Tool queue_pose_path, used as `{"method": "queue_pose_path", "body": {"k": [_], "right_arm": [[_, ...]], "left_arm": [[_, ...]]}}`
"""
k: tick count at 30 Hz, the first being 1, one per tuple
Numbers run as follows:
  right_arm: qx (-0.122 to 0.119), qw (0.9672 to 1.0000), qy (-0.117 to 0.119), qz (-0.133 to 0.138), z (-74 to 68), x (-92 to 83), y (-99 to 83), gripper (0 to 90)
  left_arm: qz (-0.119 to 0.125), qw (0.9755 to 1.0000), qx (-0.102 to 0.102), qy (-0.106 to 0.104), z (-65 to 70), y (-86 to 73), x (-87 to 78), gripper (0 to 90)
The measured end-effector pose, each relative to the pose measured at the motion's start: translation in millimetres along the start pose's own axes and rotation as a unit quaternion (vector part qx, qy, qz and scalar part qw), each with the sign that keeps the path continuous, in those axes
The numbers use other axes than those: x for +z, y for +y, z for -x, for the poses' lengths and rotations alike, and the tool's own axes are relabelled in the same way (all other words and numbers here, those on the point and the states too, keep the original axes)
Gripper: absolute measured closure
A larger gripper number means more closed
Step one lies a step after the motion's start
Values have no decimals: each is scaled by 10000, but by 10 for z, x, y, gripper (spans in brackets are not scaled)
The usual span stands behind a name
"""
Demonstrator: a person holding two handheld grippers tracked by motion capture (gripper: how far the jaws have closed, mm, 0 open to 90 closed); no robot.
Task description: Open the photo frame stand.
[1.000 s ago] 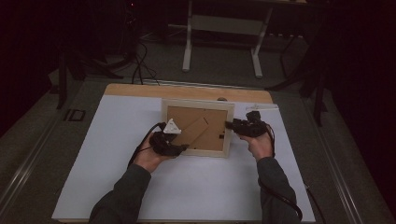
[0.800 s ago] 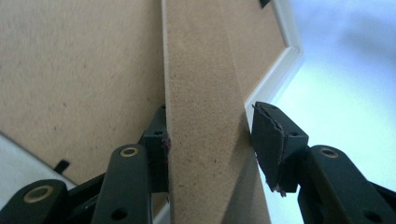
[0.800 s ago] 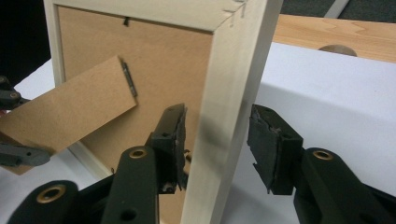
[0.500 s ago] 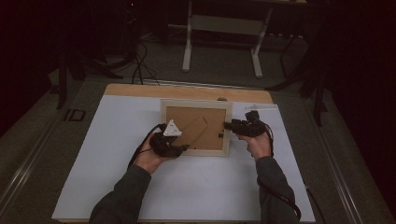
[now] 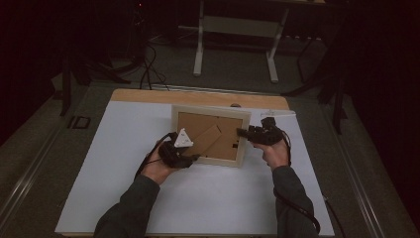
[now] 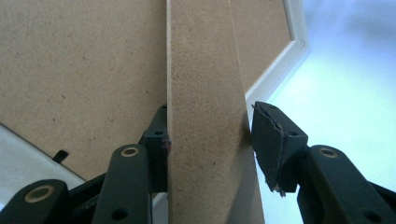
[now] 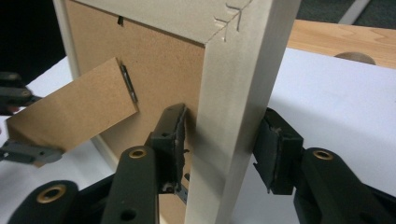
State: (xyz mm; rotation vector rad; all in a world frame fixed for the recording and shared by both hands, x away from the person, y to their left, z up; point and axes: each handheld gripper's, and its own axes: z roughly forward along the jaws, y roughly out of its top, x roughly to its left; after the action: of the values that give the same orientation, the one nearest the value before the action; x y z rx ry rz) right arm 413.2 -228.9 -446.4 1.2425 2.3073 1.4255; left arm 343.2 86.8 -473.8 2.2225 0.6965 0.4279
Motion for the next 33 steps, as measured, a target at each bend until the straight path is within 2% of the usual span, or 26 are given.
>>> {"method": "queue_pose_path", "body": {"k": [4,8,9,11,14,20,23,26,33], "right_arm": [[-107,9999,43,45,-8,-33,-19,578],[-141,9999,-3,69,-5,-52,-32,602],[-103,9999,2,71,2,-54,-35,603],[-131,9999,-23,59,4,-56,-46,603],[-151,9999,-14,77,3,-63,-54,604],[-317,9994,-49,116,-34,-77,-36,604],[-410,9991,-69,114,-61,-88,-20,605],[-510,9986,-108,94,-75,-95,-12,608],[-558,9982,-119,187,-108,-133,4,621]], "left_arm": [[-50,9999,-105,-115,-26,-6,-4,534],[156,9988,-336,-334,-74,2,-44,494],[204,9978,-432,-451,-91,5,-51,498],[174,9973,-461,-542,-95,6,-48,514],[180,9970,-482,-572,-104,5,-56,549],[327,9942,-677,-771,-154,4,-110,627],[265,9944,-687,-761,-159,7,-115,670],[199,9955,-666,-640,-146,5,-102,694],[192,9961,-678,-531,-157,7,-94,728]]}}
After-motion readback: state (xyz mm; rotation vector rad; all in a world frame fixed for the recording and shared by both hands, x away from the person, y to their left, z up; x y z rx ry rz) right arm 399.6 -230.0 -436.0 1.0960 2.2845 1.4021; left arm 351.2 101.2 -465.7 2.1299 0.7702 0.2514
